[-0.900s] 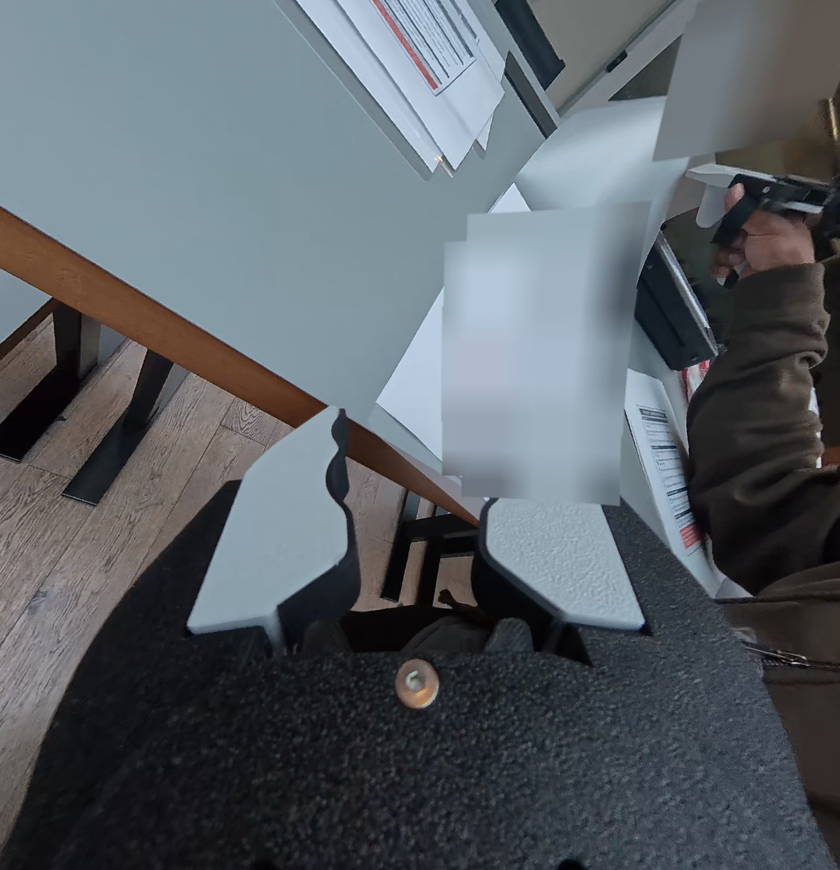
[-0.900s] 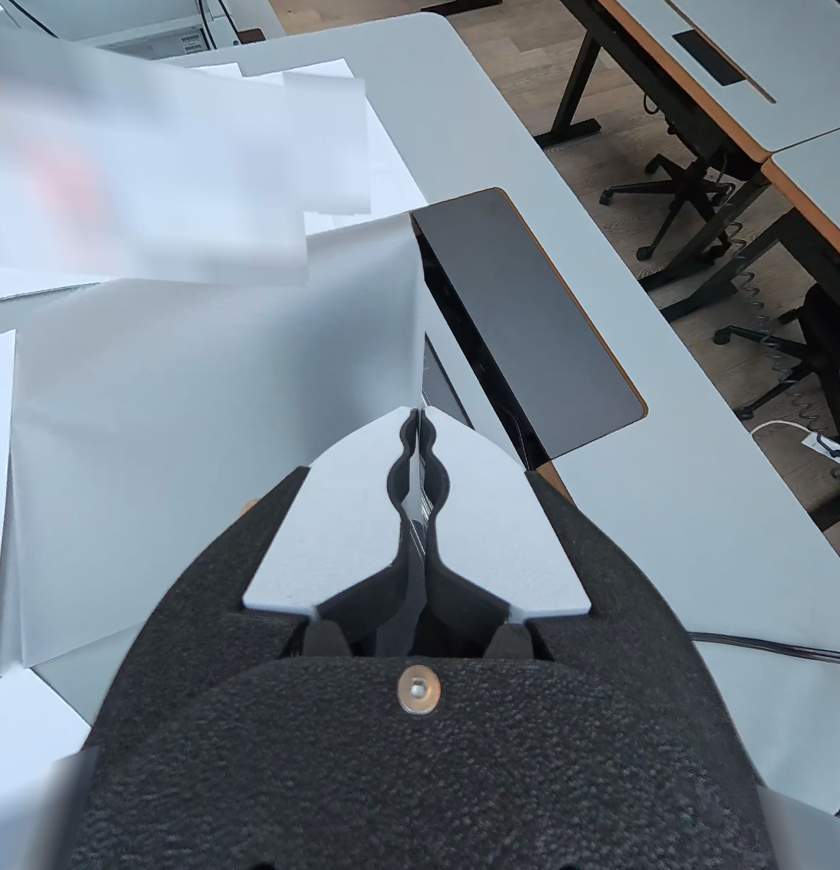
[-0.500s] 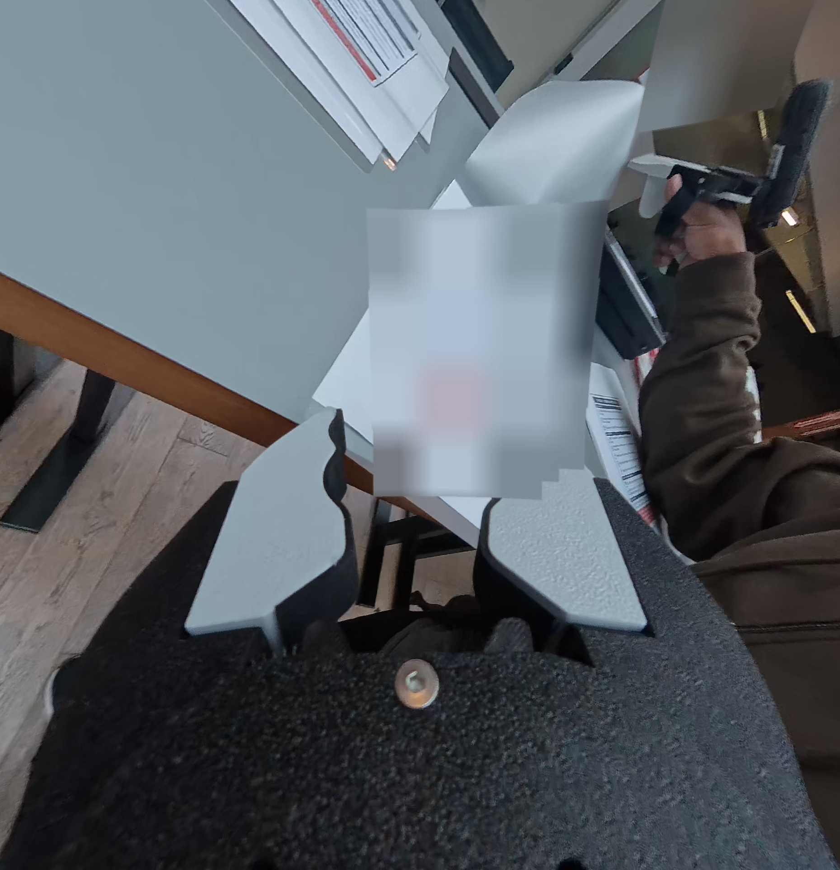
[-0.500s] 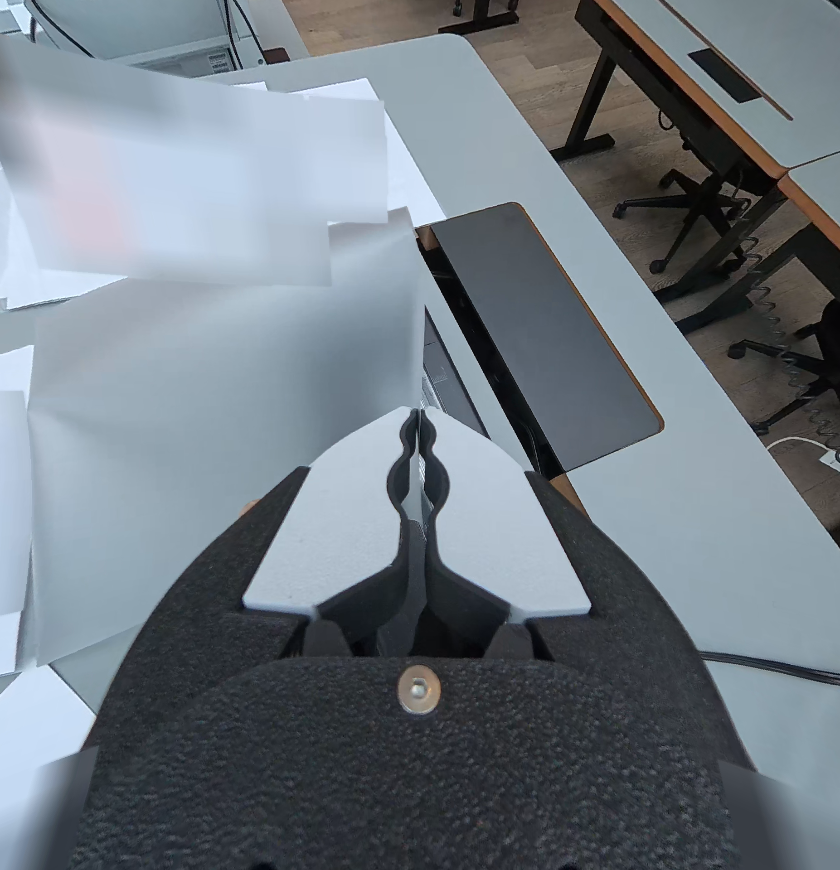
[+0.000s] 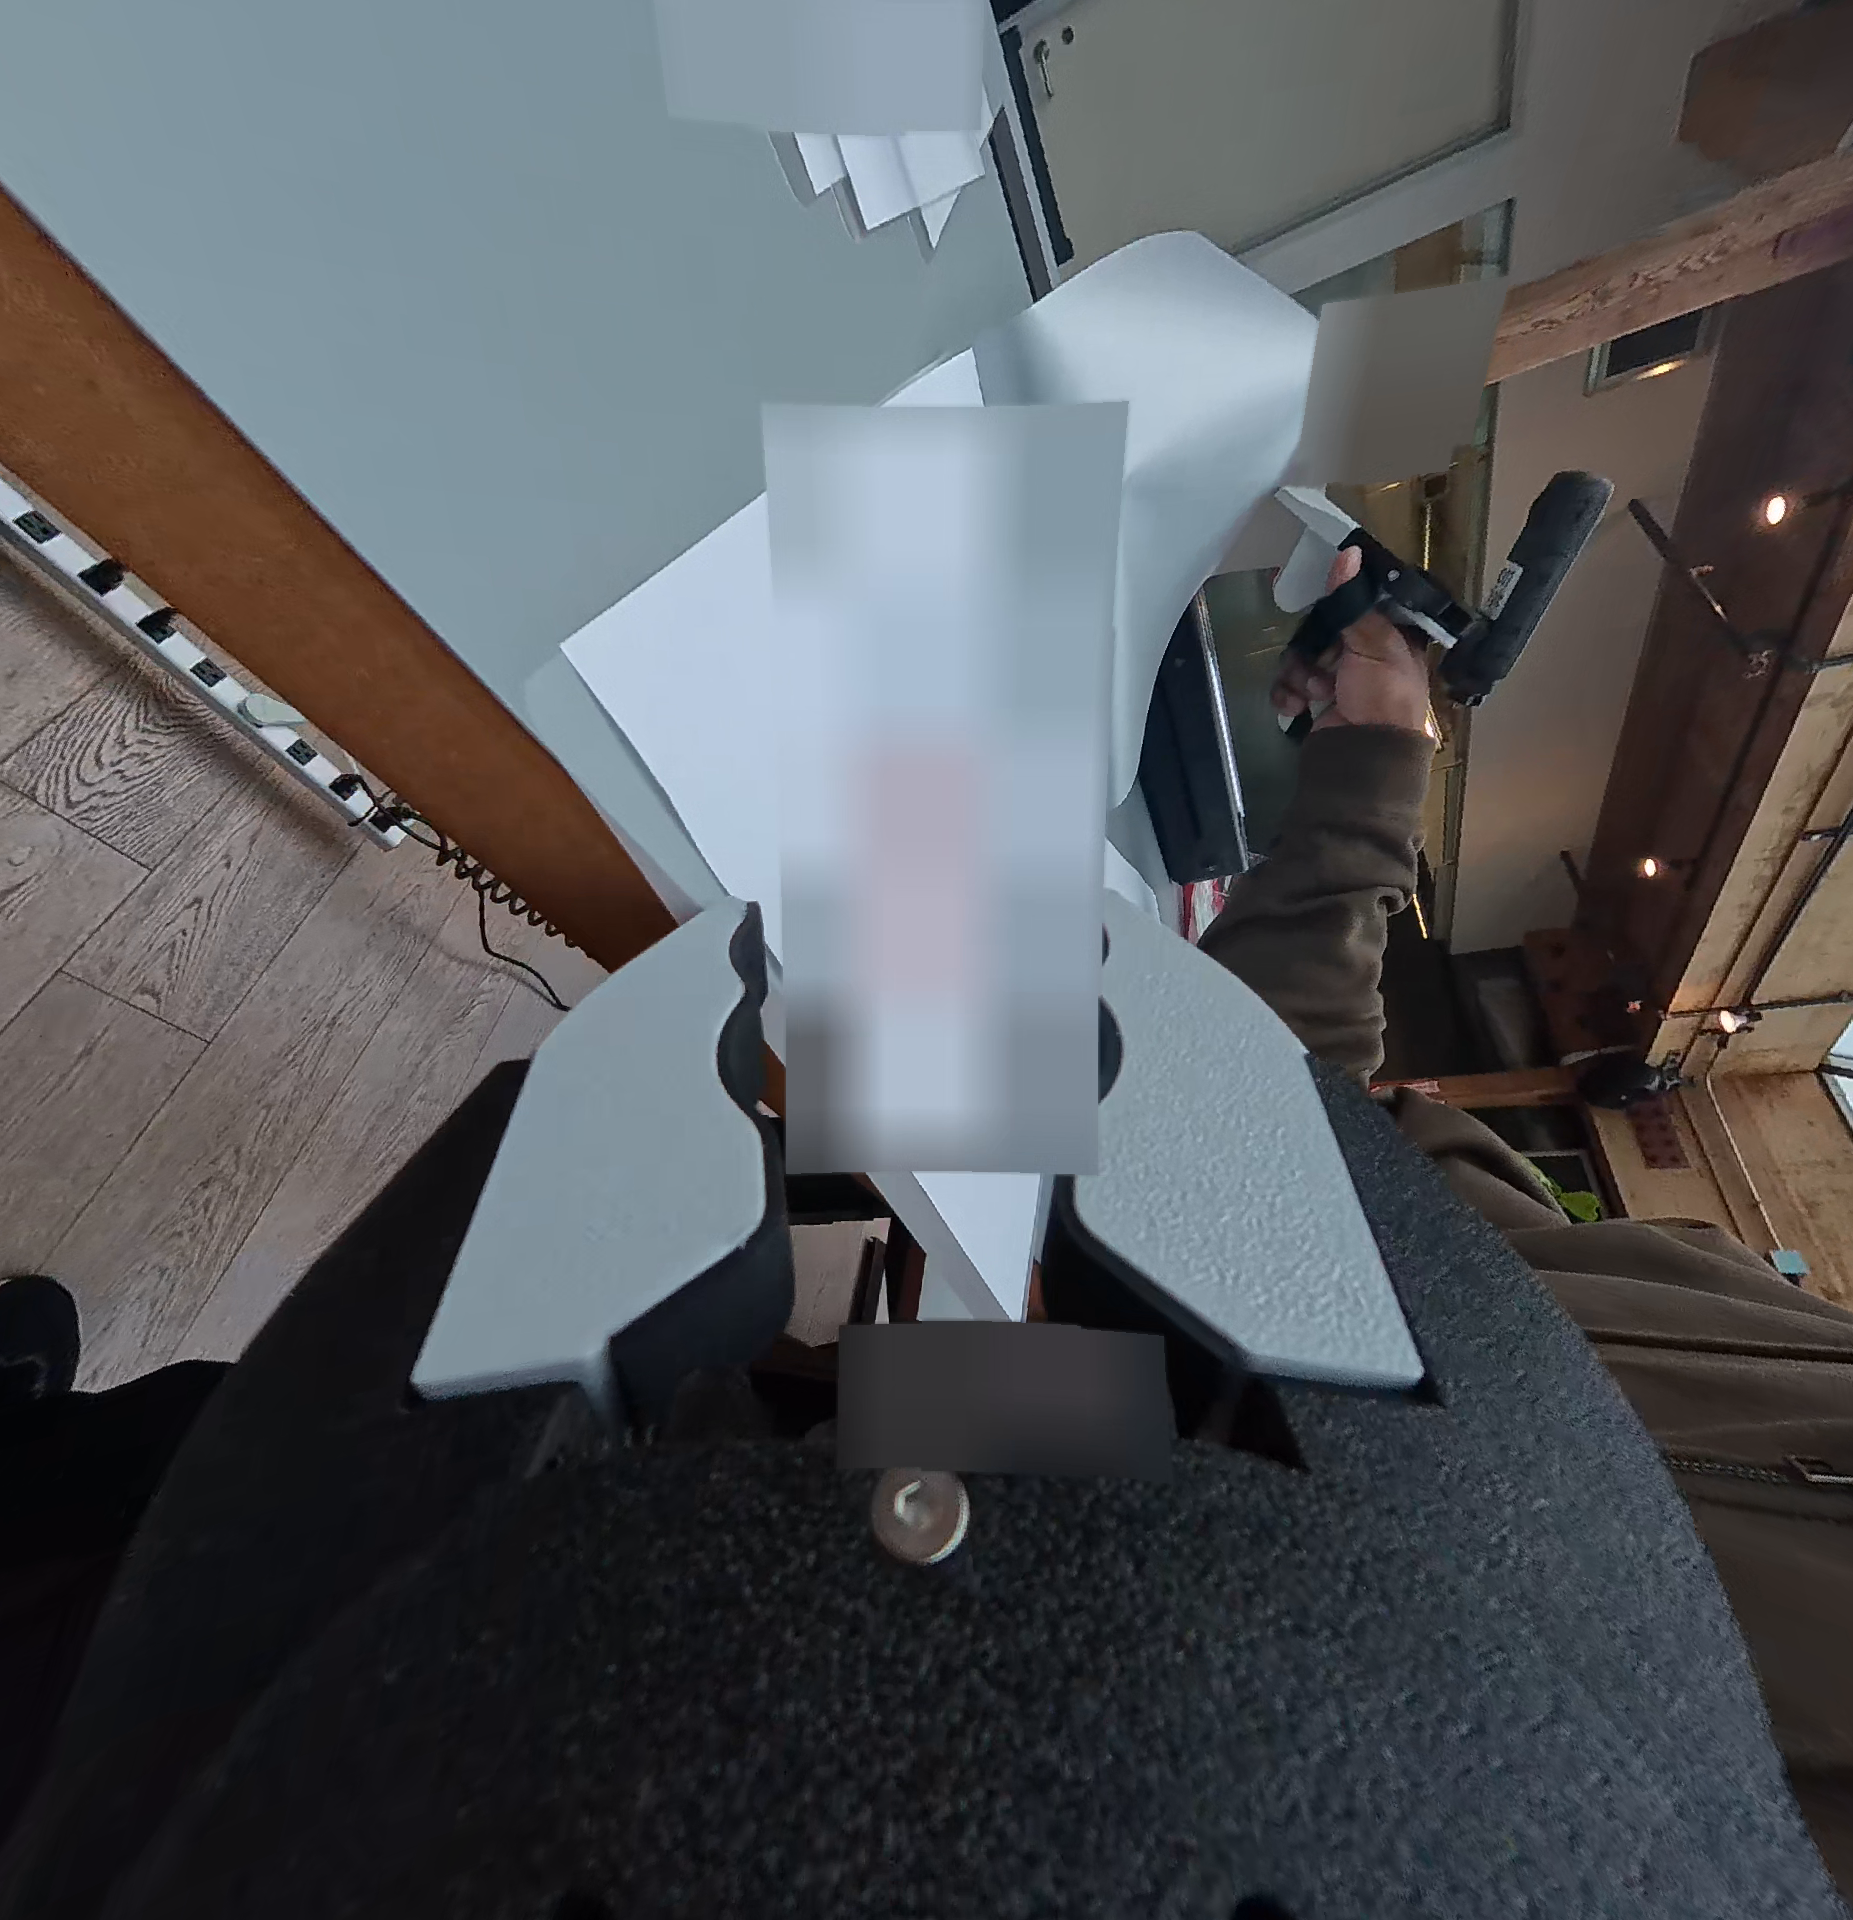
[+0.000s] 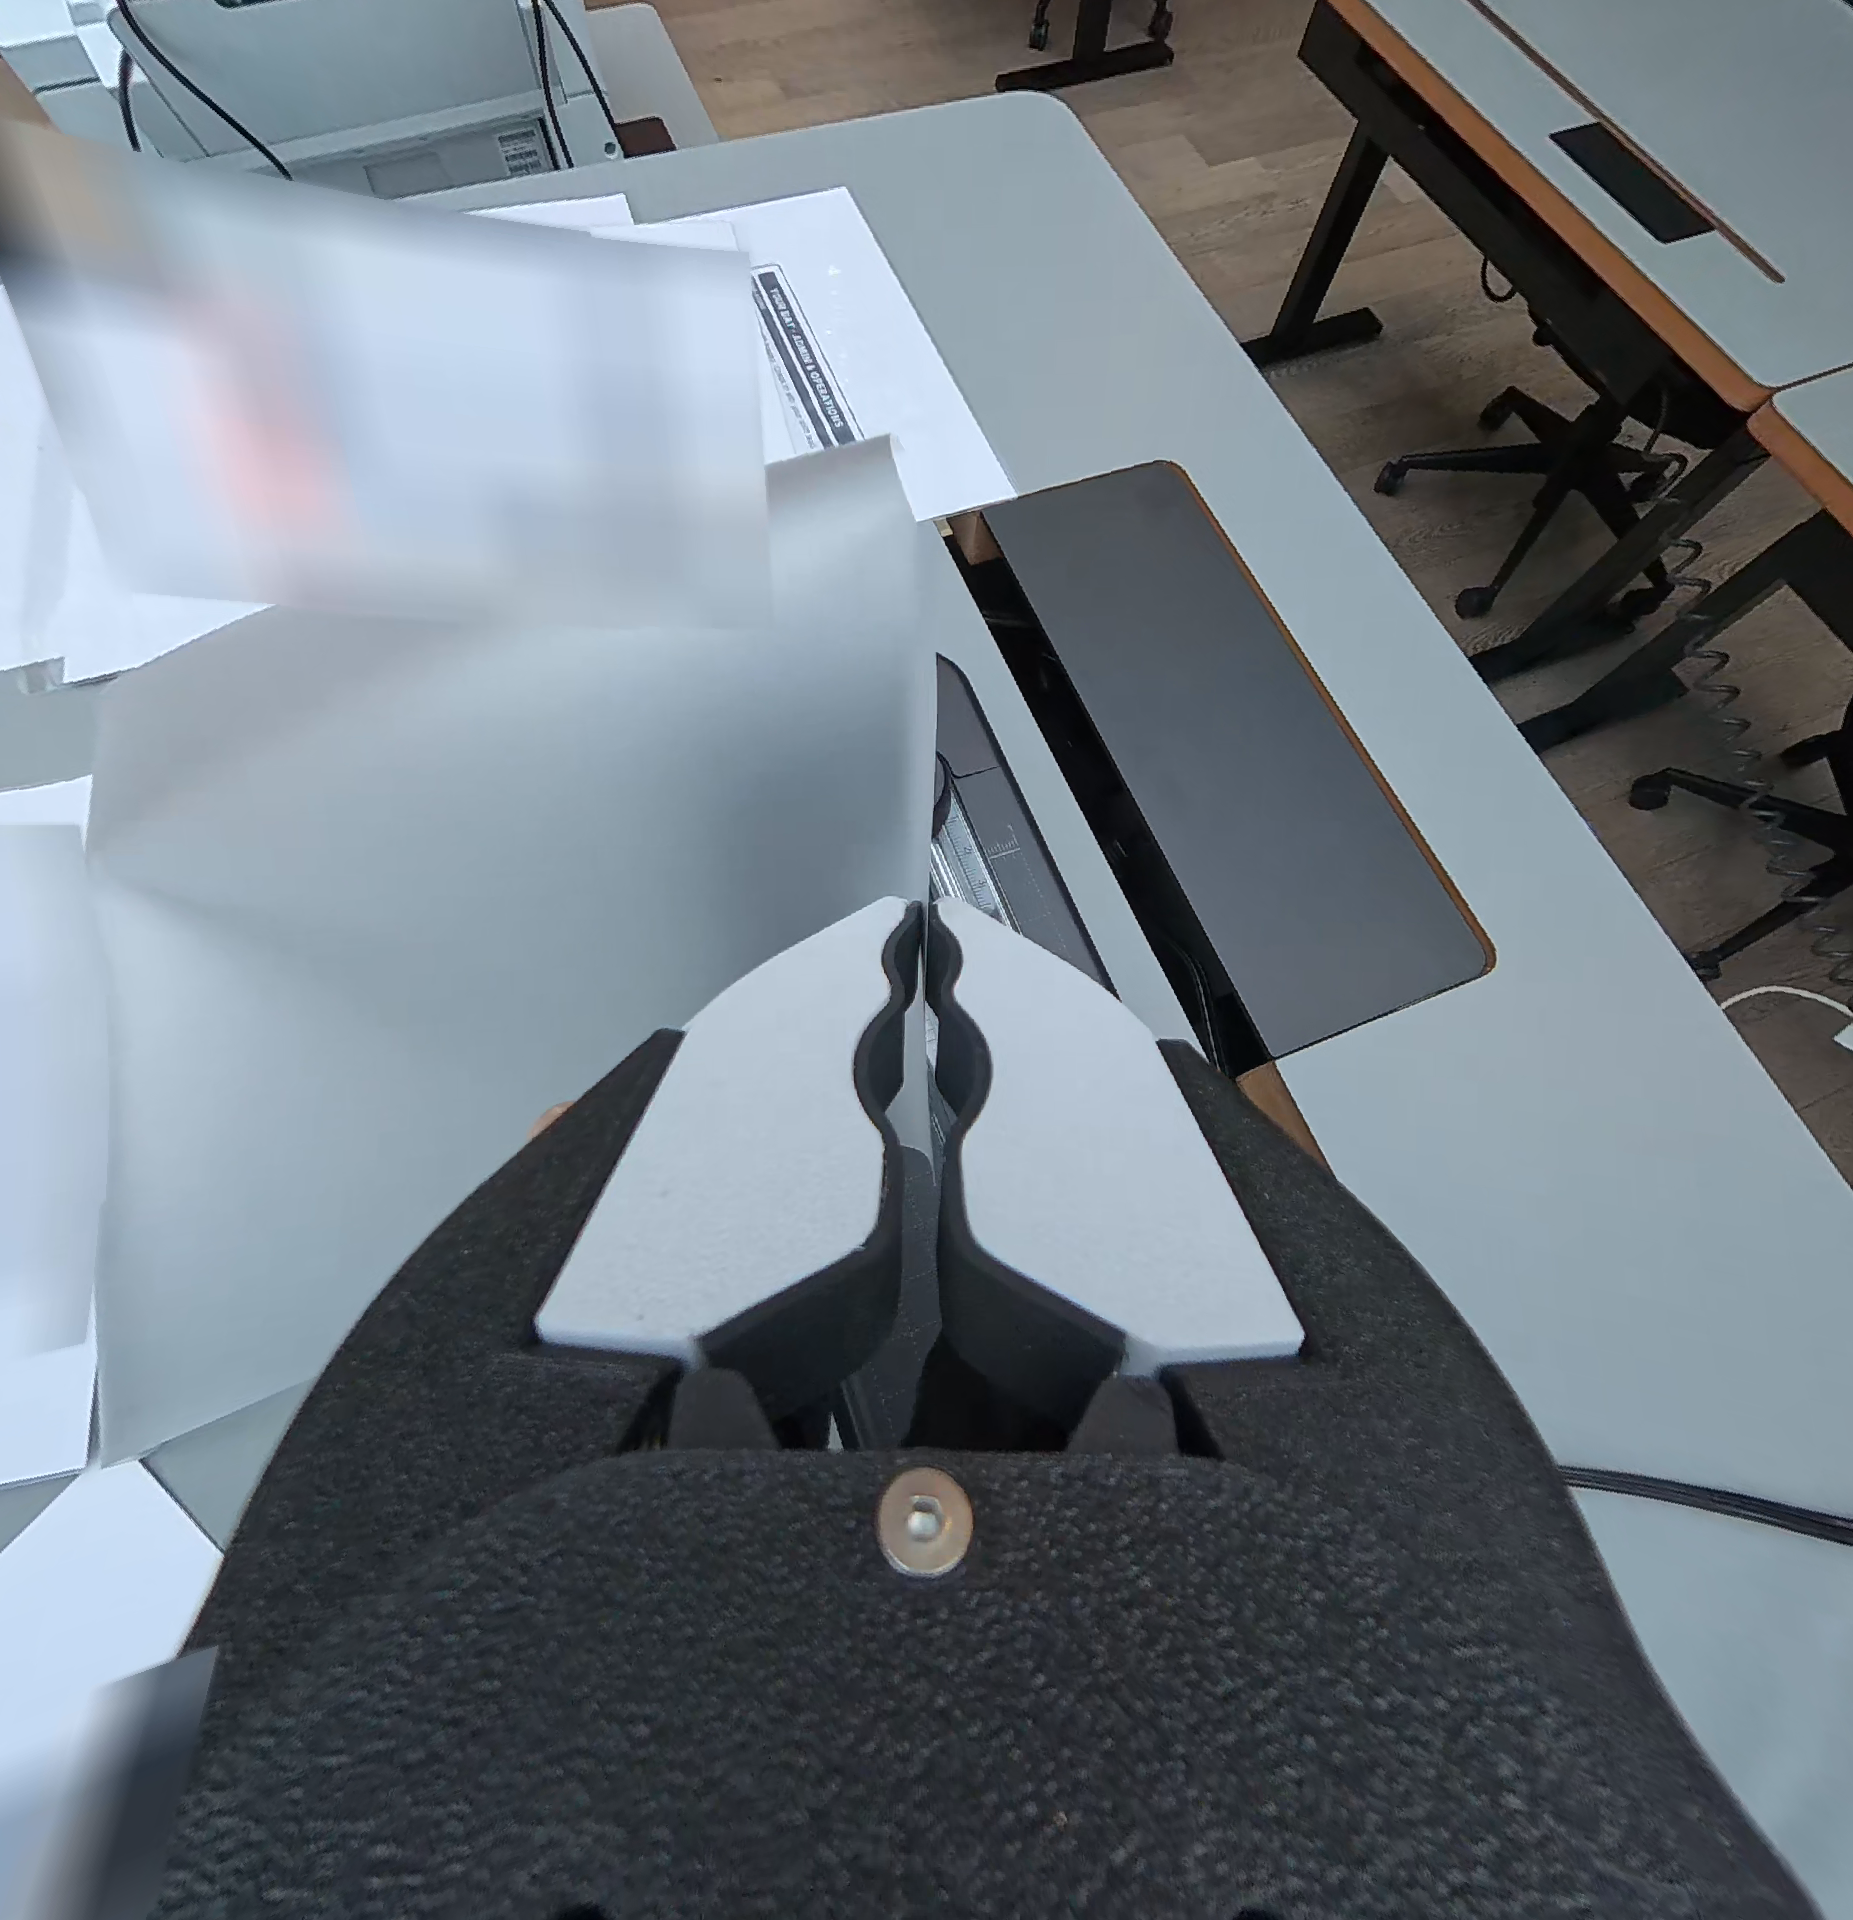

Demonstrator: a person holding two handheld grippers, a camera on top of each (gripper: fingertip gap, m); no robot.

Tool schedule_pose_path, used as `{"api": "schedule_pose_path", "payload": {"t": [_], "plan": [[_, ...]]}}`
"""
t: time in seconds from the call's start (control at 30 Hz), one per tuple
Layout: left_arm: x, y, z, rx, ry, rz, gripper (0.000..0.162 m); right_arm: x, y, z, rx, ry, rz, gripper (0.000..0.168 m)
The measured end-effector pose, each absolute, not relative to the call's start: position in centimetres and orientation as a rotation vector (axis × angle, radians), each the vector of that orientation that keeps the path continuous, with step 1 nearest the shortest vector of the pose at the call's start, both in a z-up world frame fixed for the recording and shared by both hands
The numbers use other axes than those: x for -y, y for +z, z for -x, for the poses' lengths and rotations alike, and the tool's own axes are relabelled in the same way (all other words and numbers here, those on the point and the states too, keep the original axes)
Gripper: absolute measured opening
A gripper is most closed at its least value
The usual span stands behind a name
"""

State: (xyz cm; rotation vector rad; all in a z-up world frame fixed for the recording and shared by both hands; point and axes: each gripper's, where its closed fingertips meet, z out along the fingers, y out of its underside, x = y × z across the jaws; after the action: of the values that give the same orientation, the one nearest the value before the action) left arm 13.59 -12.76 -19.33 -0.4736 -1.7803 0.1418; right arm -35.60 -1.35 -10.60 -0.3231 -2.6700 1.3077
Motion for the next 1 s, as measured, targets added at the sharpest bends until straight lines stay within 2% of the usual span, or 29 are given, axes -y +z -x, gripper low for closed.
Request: {"api": "schedule_pose_path", "payload": {"t": [1.0], "plan": [[7.6,-19.7,-13.7,1.795,-0.039,0.359,0.057,1.7,-9.5,34.4,2.671,1.371,0.278,0.000]]}}
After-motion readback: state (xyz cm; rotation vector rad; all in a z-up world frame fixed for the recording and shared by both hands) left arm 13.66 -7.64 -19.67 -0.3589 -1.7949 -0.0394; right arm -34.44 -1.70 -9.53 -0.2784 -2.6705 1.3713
